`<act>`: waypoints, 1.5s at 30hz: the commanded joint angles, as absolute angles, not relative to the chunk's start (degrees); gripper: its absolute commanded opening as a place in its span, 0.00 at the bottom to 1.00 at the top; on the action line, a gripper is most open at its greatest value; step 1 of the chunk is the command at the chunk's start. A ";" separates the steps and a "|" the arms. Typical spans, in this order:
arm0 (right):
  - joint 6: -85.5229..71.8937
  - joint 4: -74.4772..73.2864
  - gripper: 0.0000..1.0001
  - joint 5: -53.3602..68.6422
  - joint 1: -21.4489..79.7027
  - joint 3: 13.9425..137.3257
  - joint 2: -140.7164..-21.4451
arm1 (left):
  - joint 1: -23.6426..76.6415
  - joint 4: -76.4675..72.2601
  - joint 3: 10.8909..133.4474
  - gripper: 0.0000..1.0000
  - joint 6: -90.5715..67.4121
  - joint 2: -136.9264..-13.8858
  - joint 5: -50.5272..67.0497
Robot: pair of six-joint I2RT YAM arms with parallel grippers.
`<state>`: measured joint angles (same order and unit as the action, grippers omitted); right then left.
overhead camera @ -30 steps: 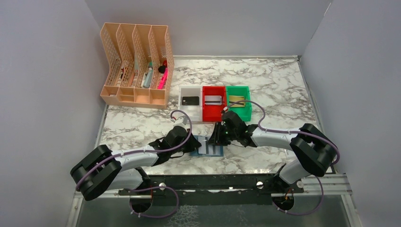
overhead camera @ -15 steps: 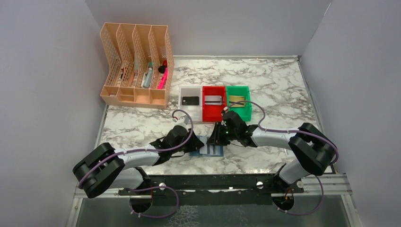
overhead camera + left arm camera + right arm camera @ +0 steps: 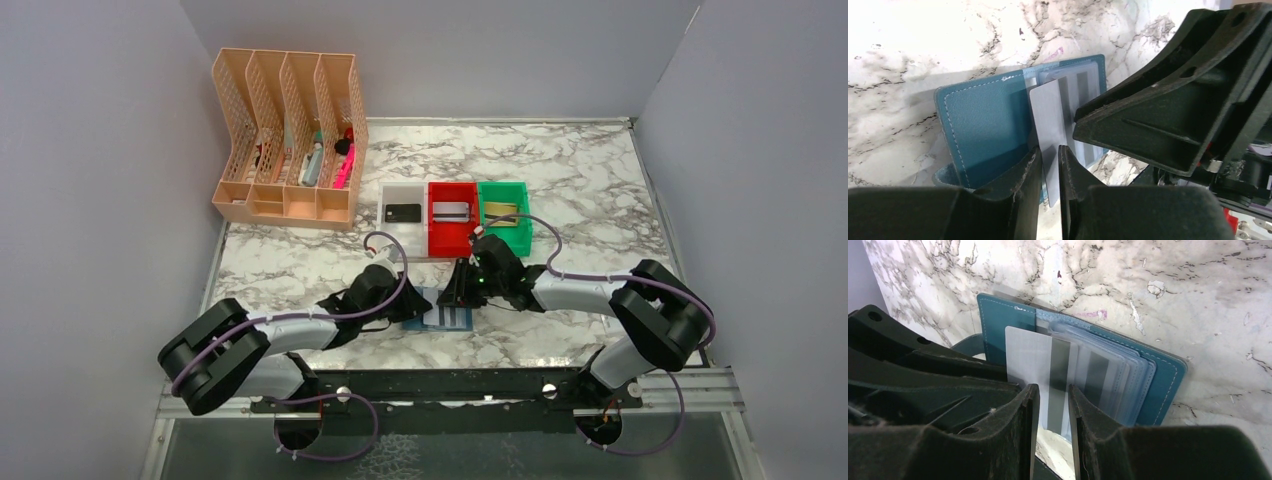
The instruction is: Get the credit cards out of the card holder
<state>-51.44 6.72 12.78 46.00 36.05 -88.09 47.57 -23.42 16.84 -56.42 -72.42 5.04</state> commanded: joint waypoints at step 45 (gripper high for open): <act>-41.35 -19.19 0.92 -21.59 40.25 34.14 -48.85 | 46.45 -3.01 29.14 0.00 -43.27 -57.83 -0.36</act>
